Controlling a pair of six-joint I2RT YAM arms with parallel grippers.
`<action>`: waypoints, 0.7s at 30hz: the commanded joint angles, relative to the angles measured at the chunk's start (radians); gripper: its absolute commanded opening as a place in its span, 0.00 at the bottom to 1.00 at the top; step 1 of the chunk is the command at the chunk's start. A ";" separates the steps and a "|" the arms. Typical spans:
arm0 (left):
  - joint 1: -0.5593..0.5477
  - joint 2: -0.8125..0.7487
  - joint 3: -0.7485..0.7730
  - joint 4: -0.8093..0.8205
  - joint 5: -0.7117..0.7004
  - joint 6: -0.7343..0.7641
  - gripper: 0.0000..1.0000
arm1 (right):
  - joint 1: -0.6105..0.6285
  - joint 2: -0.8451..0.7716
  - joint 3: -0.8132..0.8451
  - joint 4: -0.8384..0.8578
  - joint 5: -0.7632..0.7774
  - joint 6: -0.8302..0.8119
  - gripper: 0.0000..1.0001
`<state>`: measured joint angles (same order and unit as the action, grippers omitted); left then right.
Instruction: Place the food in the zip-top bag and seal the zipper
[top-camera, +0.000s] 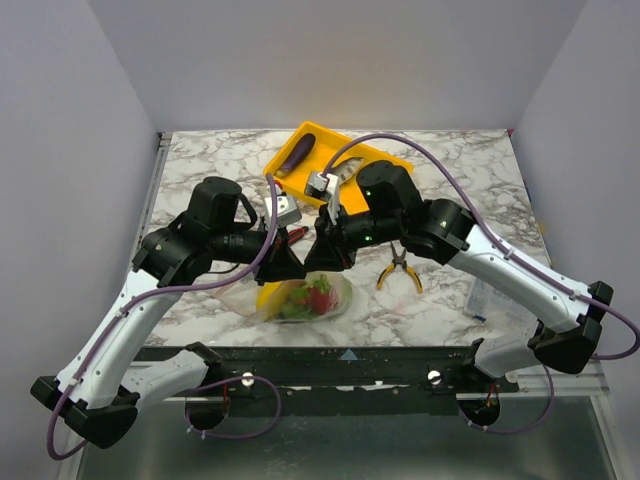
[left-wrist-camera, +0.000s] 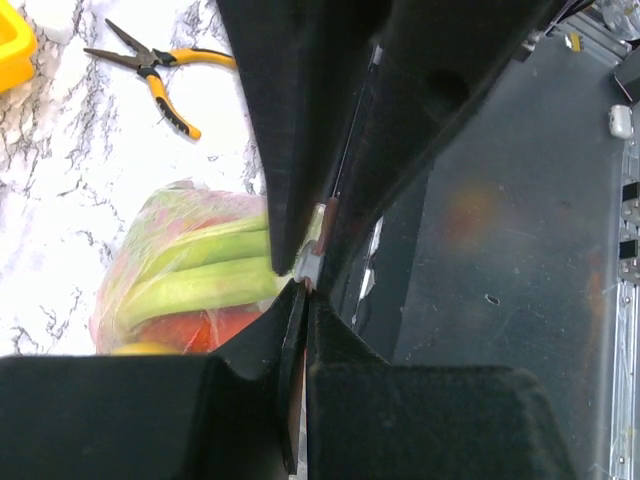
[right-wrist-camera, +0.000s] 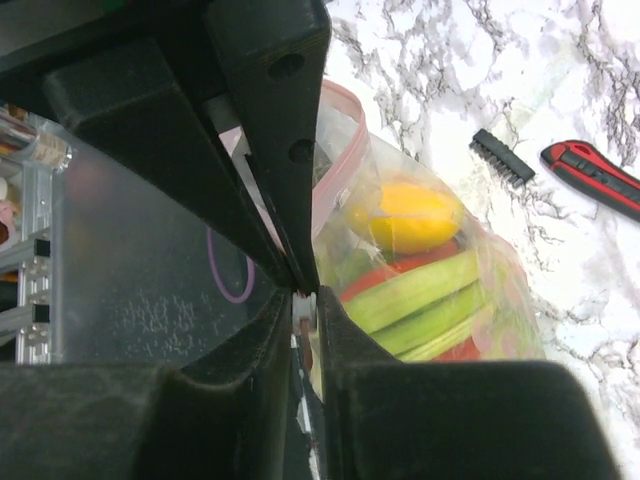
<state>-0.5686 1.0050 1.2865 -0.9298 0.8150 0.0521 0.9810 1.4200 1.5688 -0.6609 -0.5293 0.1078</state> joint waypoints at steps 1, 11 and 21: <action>-0.008 -0.021 0.030 0.086 0.023 0.006 0.00 | 0.015 -0.023 -0.019 0.043 0.070 0.014 0.29; -0.006 -0.029 0.008 0.074 0.025 0.026 0.00 | 0.004 -0.139 -0.117 0.000 0.023 -0.004 0.53; -0.006 -0.040 0.007 0.069 0.029 0.028 0.00 | 0.005 -0.063 -0.008 -0.074 0.011 -0.060 0.22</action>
<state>-0.5716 0.9913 1.2861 -0.8867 0.8135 0.0639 0.9844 1.3285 1.5093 -0.6914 -0.4847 0.0818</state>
